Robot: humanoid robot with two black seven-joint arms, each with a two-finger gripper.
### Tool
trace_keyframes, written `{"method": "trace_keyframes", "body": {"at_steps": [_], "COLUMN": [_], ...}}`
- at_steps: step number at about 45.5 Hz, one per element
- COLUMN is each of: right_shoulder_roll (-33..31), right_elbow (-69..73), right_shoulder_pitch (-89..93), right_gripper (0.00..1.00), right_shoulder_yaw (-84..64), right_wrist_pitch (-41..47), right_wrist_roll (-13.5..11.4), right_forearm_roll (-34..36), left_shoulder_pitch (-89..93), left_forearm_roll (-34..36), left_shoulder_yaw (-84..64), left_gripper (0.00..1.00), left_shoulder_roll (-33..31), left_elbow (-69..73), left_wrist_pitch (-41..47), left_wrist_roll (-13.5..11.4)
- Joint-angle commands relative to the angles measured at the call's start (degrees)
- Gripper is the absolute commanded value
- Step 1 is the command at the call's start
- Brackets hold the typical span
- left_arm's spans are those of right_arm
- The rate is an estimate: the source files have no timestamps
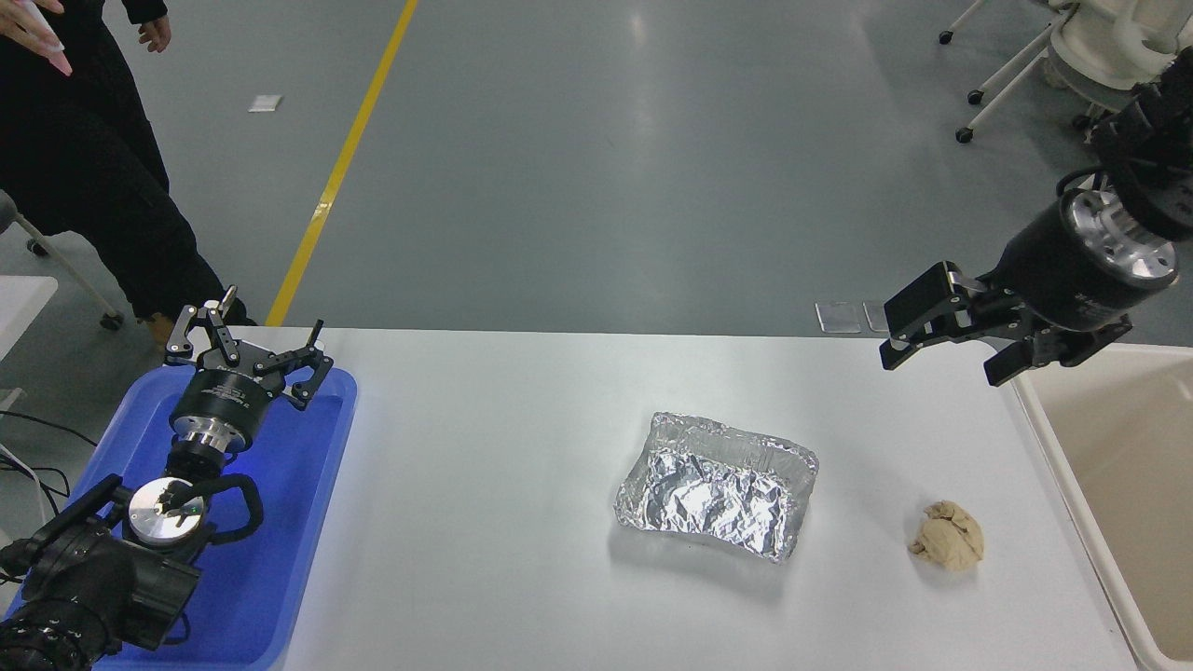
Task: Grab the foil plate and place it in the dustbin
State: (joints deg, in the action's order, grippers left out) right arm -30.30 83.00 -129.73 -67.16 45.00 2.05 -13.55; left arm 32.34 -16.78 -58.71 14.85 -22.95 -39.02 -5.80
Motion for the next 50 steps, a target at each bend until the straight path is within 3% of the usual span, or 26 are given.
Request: {"method": "trace_keyframes", "body": {"at_steps": [1,50], "right_shoulder_roll": [0.06,0.15], "right_elbow": [-0.12,-6.18], "right_shoulder_pitch": [0.61,3.95], "right_gripper": [1.00,1.00], "right_shoulder_yaw": [0.27,0.80], "right_wrist_pitch": [0.00,0.00], "right_wrist_roll": [-0.03,0.06], "right_forearm_roll": [-0.25,-0.69], "left_shoulder_pitch": [0.00,0.00], "left_forearm_roll": [-0.09,-0.09], "left_shoulder_yaw": [-0.09,-0.08], "left_gripper": [1.00,1.00], "left_shoulder_roll": [0.00,0.00], "left_elbow": [-0.08,0.01], "left_wrist_pitch": [0.00,0.00], "left_wrist_roll": [0.00,0.00]}}
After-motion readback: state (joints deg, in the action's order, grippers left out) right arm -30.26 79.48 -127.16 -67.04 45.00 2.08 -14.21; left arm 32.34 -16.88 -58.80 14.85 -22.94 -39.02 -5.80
